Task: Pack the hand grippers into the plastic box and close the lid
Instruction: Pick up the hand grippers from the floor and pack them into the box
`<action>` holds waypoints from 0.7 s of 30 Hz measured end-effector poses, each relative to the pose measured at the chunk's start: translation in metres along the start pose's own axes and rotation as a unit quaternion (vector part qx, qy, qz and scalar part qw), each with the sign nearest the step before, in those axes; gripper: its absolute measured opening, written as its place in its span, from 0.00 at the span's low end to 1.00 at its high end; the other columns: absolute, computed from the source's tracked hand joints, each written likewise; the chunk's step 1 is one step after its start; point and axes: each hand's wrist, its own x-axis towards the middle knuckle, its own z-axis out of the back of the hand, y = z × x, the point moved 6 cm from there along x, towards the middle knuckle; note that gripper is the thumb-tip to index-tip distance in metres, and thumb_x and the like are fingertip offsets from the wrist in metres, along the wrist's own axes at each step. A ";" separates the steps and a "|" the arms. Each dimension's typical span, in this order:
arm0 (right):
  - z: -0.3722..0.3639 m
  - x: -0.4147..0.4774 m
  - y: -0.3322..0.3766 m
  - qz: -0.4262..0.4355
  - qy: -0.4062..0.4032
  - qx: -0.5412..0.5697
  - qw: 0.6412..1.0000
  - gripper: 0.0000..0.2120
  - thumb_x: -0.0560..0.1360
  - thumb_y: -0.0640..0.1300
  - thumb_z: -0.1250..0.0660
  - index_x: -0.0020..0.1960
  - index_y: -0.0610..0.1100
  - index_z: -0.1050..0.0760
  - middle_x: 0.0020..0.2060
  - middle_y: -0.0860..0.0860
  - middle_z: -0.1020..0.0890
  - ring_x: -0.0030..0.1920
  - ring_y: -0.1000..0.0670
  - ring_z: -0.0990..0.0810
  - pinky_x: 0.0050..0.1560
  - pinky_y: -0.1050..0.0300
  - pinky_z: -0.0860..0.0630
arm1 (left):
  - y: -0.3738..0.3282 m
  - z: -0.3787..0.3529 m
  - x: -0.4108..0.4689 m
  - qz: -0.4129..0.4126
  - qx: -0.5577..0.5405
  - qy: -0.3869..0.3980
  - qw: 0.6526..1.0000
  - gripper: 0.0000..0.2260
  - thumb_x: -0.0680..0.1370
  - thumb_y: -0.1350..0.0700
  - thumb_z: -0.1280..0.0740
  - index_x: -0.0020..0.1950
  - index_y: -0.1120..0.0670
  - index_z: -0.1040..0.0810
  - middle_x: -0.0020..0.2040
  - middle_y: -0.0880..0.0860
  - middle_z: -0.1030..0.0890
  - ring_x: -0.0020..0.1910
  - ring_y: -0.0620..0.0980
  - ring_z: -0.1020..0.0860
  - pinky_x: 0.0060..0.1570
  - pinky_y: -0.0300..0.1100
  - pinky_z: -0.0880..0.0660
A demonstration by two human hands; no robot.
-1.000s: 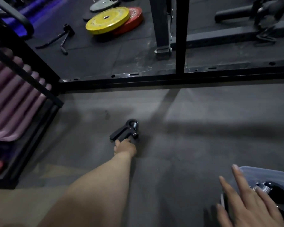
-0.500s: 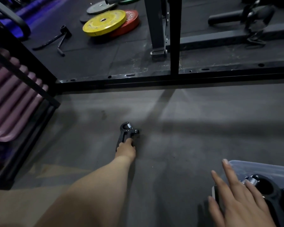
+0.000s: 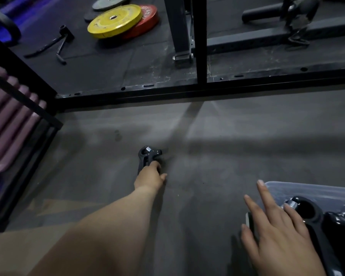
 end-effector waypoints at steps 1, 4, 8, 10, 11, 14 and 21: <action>0.001 0.000 0.000 0.000 0.000 0.000 1.000 0.29 0.68 0.57 0.43 0.63 0.46 0.20 0.76 0.47 0.36 0.55 0.45 0.17 0.67 0.46 0.35 | -0.005 0.005 -0.003 -0.004 0.013 -0.014 1.000 0.09 0.78 0.45 0.35 0.55 0.47 0.28 0.53 0.52 0.22 0.54 0.57 0.23 0.46 0.45 0.31; 0.004 -0.001 0.001 -0.003 0.008 0.002 1.000 0.29 0.68 0.56 0.43 0.63 0.46 0.20 0.76 0.47 0.36 0.56 0.45 0.17 0.67 0.46 0.36 | -0.025 0.023 -0.012 -0.013 0.034 -0.049 0.998 0.07 0.80 0.46 0.40 0.53 0.48 0.29 0.53 0.54 0.21 0.52 0.59 0.23 0.44 0.46 0.31; 0.003 -0.003 -0.001 -0.008 0.043 0.006 0.999 0.29 0.68 0.56 0.43 0.62 0.45 0.20 0.76 0.46 0.36 0.57 0.46 0.18 0.67 0.46 0.36 | -0.043 0.055 -0.033 0.056 -0.087 -0.108 0.989 0.09 0.79 0.46 0.41 0.54 0.49 0.29 0.51 0.54 0.19 0.53 0.58 0.21 0.46 0.44 0.31; 0.001 -0.006 -0.004 -0.004 0.077 0.000 0.997 0.28 0.68 0.57 0.43 0.62 0.46 0.20 0.76 0.45 0.36 0.57 0.46 0.19 0.67 0.46 0.37 | -0.055 0.065 -0.045 0.082 -0.173 -0.110 0.975 0.09 0.79 0.47 0.41 0.52 0.51 0.28 0.52 0.56 0.18 0.53 0.59 0.21 0.50 0.45 0.28; 0.000 -0.008 -0.005 -0.003 0.099 0.008 0.995 0.28 0.69 0.58 0.42 0.61 0.46 0.20 0.76 0.45 0.36 0.56 0.46 0.19 0.67 0.47 0.37 | -0.062 0.068 -0.050 0.083 -0.205 -0.108 0.969 0.09 0.79 0.47 0.40 0.51 0.52 0.28 0.52 0.57 0.18 0.53 0.59 0.20 0.51 0.45 0.27; -0.004 -0.008 -0.006 0.014 0.138 0.024 0.990 0.27 0.68 0.59 0.41 0.60 0.48 0.19 0.76 0.45 0.35 0.57 0.48 0.18 0.68 0.48 0.39 | -0.092 0.078 -0.077 0.054 -0.225 -0.091 0.969 0.09 0.78 0.47 0.39 0.46 0.52 0.28 0.47 0.57 0.17 0.47 0.59 0.20 0.49 0.44 0.23; 0.046 0.005 -0.025 -0.072 0.097 0.309 0.943 0.24 0.81 0.50 0.42 0.76 0.48 0.36 0.75 0.55 0.36 0.76 0.58 0.42 0.75 0.62 0.51 | -0.186 0.104 -0.199 -0.150 -0.126 -0.117 0.974 0.10 0.80 0.45 0.42 0.49 0.50 0.32 0.44 0.53 0.18 0.47 0.58 0.20 0.42 0.47 0.28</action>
